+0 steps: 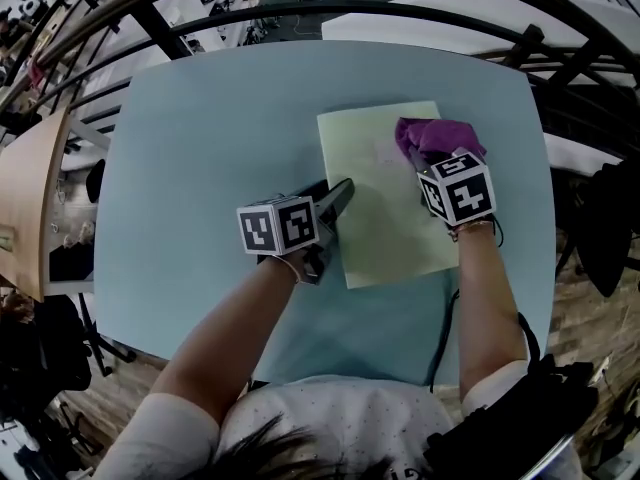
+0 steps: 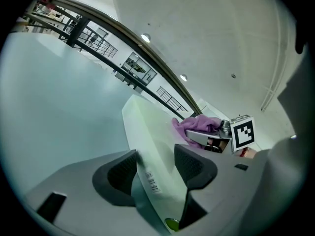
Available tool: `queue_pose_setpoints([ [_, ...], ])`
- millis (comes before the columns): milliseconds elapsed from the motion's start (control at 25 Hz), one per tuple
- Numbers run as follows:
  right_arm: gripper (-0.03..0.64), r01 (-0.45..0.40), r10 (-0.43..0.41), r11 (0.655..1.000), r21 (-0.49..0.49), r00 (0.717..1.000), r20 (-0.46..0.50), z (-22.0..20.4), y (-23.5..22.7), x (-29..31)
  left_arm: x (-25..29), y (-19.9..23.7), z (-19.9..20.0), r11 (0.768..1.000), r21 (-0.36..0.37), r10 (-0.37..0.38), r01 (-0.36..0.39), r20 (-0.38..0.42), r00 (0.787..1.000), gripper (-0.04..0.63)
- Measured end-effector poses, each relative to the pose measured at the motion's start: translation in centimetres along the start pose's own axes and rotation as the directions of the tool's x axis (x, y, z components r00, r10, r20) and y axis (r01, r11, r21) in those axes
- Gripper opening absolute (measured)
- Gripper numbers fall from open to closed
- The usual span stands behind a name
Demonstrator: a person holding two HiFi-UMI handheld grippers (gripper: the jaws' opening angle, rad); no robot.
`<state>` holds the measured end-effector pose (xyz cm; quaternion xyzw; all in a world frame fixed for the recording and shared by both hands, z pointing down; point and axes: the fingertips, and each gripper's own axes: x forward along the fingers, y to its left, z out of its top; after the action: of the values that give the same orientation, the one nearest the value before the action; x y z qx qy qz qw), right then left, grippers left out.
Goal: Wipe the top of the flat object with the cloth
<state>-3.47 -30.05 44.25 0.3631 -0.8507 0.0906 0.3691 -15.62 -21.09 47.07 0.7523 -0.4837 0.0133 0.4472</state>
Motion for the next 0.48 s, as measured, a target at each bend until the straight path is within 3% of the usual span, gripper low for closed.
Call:
queue_pose_setpoints([
  [160, 0.027, 0.093, -0.092, 0.995, 0.043, 0.995, -0.026, -1.8, -3.4, -1.2, 0.0, 0.2, -0.2, 1.0, 0.011, 0.011, -0.011, 0.003, 1.0, 0.239],
  [480, 0.026, 0.246, -0.24, 0.965, 0.095, 0.968, -0.069, -3.4, -5.9, -2.3, -0.3, 0.9, -0.2, 1.0, 0.002, -0.003, 0.003, 0.004, 1.0, 0.239],
])
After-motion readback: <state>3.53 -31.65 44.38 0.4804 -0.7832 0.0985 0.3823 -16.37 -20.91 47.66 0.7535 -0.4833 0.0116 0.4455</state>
